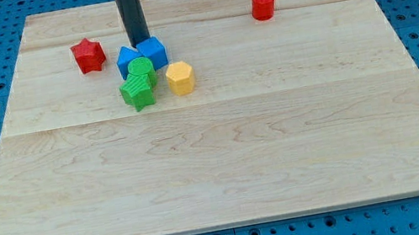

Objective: Push the red star to the yellow heart

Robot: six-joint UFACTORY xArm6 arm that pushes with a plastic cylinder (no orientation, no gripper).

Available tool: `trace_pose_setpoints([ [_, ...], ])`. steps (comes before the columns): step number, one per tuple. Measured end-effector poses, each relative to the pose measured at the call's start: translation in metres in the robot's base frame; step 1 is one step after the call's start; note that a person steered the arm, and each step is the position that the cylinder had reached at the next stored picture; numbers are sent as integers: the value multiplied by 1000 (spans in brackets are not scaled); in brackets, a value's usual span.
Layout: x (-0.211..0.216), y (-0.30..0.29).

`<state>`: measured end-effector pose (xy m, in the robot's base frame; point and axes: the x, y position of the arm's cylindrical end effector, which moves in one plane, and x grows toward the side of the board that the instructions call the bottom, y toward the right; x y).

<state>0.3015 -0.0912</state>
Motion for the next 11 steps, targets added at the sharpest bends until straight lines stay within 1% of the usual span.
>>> trace_pose_setpoints([
  [1, 2, -28],
  [2, 15, -55],
  [3, 57, -90],
  [4, 72, -131],
  [5, 50, -114],
  [6, 10, -93],
  [8, -26, -30],
  [9, -11, -61],
  [10, 1, -115],
  [11, -27, -110],
])
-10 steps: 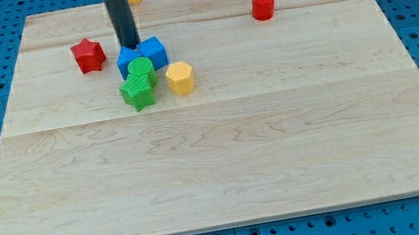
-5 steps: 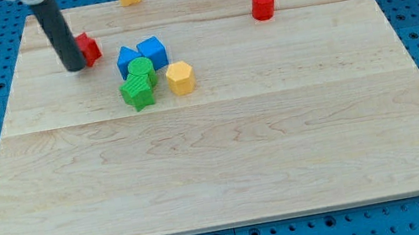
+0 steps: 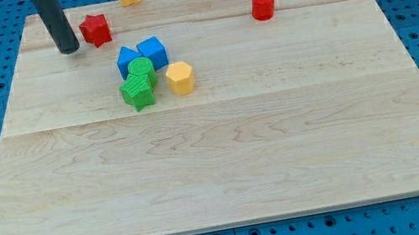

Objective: Push the red star to the yellow heart

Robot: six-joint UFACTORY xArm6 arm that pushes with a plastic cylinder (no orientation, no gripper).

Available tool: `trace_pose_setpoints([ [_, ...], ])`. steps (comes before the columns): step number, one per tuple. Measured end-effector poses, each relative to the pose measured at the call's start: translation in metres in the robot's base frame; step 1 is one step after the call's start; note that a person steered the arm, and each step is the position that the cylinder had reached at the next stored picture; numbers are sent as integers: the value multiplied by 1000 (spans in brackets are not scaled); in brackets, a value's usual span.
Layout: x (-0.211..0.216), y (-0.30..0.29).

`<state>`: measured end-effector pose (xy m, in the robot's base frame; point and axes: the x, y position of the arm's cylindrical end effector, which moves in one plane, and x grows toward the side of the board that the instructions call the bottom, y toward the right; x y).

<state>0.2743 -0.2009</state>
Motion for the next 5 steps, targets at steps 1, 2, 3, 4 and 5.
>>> trace_pose_setpoints([
  [1, -29, 37],
  [2, -53, 70],
  [3, -58, 89],
  [4, -40, 78],
  [5, -10, 77],
])
